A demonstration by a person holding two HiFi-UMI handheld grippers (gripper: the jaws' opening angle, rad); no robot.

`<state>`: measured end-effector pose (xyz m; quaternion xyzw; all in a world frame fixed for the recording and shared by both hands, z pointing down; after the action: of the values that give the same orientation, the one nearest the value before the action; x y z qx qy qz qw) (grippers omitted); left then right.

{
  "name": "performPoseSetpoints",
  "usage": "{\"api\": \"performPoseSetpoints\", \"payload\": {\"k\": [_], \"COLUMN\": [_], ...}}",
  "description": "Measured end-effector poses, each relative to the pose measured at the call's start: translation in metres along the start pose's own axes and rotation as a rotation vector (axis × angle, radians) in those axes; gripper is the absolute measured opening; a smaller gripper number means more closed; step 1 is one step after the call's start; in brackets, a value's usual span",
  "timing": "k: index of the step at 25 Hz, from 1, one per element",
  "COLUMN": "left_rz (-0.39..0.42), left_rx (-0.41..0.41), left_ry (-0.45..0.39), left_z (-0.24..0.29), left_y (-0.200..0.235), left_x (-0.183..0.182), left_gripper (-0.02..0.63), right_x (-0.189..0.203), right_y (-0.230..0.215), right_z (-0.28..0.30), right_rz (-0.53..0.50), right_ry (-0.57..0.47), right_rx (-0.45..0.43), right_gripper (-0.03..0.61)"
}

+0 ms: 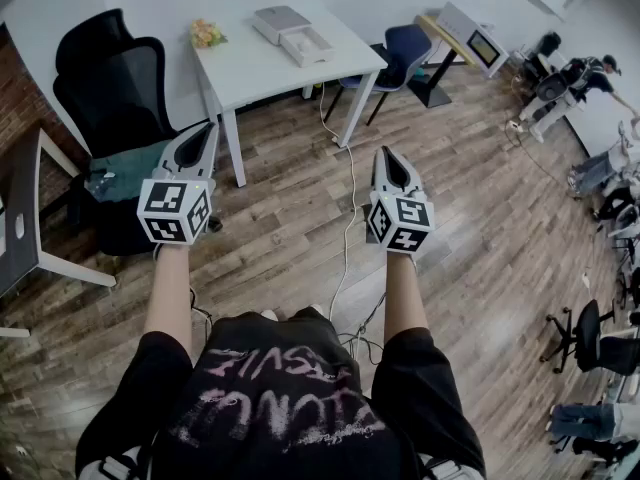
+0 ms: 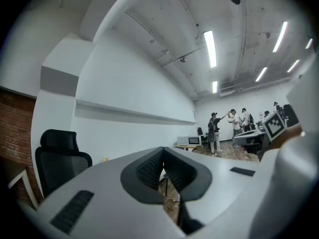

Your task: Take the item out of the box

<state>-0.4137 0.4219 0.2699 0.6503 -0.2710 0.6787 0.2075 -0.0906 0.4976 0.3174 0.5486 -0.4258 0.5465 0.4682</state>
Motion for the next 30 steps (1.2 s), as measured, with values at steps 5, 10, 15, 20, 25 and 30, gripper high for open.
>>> {"api": "performPoseSetpoints", "payload": {"k": [5,10,15,20,25,30], "left_rz": [0.003,-0.015,-0.011,-0.018,-0.010,-0.014], "left_rx": [0.000,0.006,0.016,0.025,0.033,0.026], "left_ry": [0.002,-0.003,-0.007,0.002,0.005,0.018], "left_z": [-0.002,-0.004,0.002,0.011,0.025,0.039], "left_y": [-0.001,0.002,0.002,0.005,0.010,0.020], "left_x": [0.000,0.000,0.001,0.005,0.007,0.011], "left_gripper": [0.002,0.002,0.002,0.002,0.002,0.002], "right_x": [-0.001,-0.003,-0.006,-0.004,-0.003,0.000], "right_y": [0.001,0.006,0.005,0.003,0.002,0.002], "right_z": [-0.002,-0.004,-0.001,0.007,0.022,0.043], "right_rz": [0.005,0.006,-0.004,-0.010,-0.005,0.005], "right_ry": [-0.006,-0.024,-0.027,-0.027,-0.028,-0.021], "right_rx": [0.001,-0.010,-0.004,0.000,-0.005,-0.015], "right_gripper": [-0.002,-0.002,-0.002,-0.002,-0.002,-0.002]}}
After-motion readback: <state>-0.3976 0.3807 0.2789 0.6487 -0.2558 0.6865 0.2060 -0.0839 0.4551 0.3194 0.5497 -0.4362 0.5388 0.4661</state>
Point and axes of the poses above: the fingertips, and each gripper's own axes: z forward along the fingers, y to its left, x out of its underside, the point moved 4 cm from there along -z, backward along the fingers, and after that the axes turned 13 degrees about x, right-handed, at the moved point
